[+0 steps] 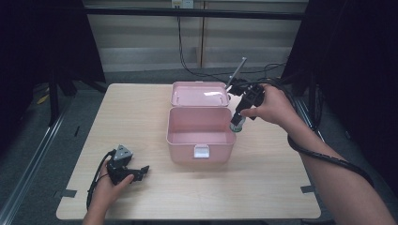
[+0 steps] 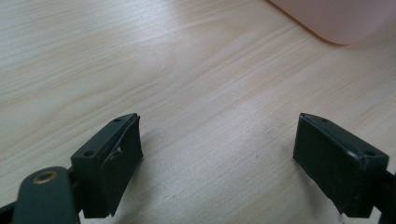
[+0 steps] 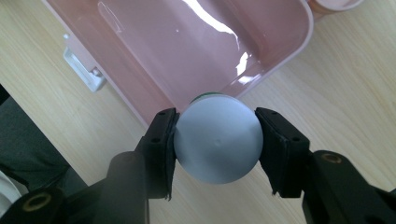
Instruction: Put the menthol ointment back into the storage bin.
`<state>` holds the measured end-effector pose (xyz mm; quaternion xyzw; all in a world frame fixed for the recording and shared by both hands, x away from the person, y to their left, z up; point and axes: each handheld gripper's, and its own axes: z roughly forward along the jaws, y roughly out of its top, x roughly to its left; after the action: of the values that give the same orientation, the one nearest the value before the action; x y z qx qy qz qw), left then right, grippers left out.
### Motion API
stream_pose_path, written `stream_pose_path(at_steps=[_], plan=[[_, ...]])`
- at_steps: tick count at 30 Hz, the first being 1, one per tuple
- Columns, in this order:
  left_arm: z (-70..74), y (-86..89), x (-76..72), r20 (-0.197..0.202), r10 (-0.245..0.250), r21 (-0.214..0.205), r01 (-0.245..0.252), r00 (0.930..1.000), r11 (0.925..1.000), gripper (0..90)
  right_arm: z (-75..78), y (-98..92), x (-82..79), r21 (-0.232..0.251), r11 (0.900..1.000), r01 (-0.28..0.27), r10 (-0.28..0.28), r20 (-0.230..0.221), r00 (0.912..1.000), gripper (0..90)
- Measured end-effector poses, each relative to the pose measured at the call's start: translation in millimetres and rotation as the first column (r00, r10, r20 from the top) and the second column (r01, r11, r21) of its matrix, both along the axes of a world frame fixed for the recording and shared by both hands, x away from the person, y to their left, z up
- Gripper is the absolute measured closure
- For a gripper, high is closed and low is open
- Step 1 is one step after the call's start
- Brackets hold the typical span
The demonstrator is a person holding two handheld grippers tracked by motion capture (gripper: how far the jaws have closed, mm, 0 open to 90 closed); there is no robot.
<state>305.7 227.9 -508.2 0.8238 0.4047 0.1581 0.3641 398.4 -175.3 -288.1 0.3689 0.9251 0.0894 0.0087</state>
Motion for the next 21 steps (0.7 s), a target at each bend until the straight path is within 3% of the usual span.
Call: stream_pose_path(at_steps=[7,12,21], plan=[[-0.1,0.0,-0.1,-0.004,0.001,-0.007,-0.001,1.0,1.0,14.9,-0.8,16.1,8.0,-0.006,0.9998,0.02,-0.02,-0.014,0.9997,50.6],[-0.1,0.0,0.1,-0.001,-0.002,-0.003,0.002,1.0,1.0,14.9,-1.8,23.2,15.1,-0.01,0.9994,0.032,-0.032,0.0,0.9995,50.6],[0.2,0.1,0.1,0.003,-0.002,0.007,0.002,1.0,1.0,14.9,-7.3,27.8,26.8,0.012,0.9916,0.129,-0.129,-0.016,0.9915,50.7]])
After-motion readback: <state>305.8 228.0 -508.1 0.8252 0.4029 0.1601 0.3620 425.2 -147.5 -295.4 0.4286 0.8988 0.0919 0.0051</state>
